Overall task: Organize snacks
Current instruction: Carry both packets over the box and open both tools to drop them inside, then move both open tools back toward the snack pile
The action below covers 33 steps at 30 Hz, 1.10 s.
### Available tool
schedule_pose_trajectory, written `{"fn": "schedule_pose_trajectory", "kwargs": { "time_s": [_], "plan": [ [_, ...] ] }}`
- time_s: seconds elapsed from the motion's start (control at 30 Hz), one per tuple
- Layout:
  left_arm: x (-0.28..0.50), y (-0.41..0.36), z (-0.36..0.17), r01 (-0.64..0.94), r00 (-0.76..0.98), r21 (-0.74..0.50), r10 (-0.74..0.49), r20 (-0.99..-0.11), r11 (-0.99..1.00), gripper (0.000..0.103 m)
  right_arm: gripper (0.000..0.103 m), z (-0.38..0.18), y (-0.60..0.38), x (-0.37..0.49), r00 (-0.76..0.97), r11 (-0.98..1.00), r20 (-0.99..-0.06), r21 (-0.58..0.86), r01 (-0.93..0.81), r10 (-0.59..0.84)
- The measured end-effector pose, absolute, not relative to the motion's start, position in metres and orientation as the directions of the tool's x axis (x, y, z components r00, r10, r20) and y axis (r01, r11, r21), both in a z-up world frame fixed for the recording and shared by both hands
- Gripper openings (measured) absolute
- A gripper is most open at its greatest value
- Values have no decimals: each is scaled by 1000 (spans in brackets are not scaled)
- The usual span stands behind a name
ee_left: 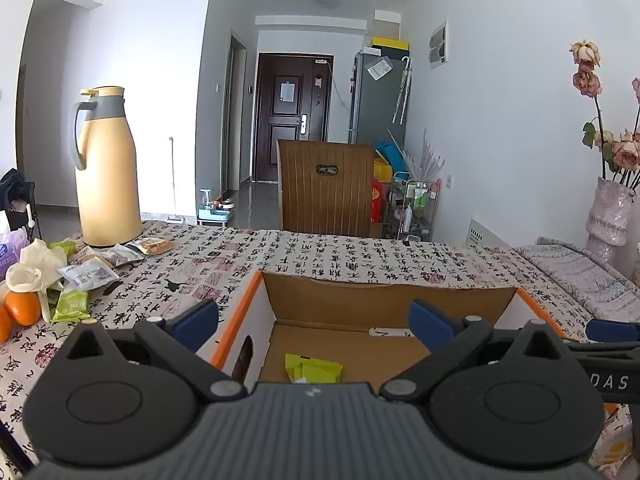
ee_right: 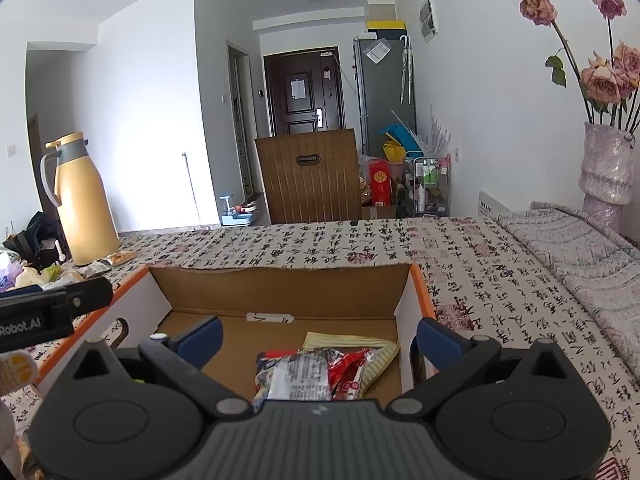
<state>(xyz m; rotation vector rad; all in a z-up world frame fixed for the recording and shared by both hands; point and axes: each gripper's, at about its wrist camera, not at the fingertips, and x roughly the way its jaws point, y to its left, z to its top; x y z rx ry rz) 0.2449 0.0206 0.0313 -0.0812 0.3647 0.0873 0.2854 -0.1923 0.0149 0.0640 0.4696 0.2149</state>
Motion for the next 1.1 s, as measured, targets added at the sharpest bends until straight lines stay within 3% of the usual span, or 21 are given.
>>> {"fn": "schedule_pose_trajectory", "kwargs": {
  "time_s": [0.67,1.1],
  "plan": [
    [172,21,57,-63,951,-81,35,-309,995,103,103,32,-202,219,886,980,-420,62,-190,199],
    [121,32,49,-35,945,-112,-3,-327,993,103,103,27,-219,152,883,976,-418,54,-213,216]
  ]
}}
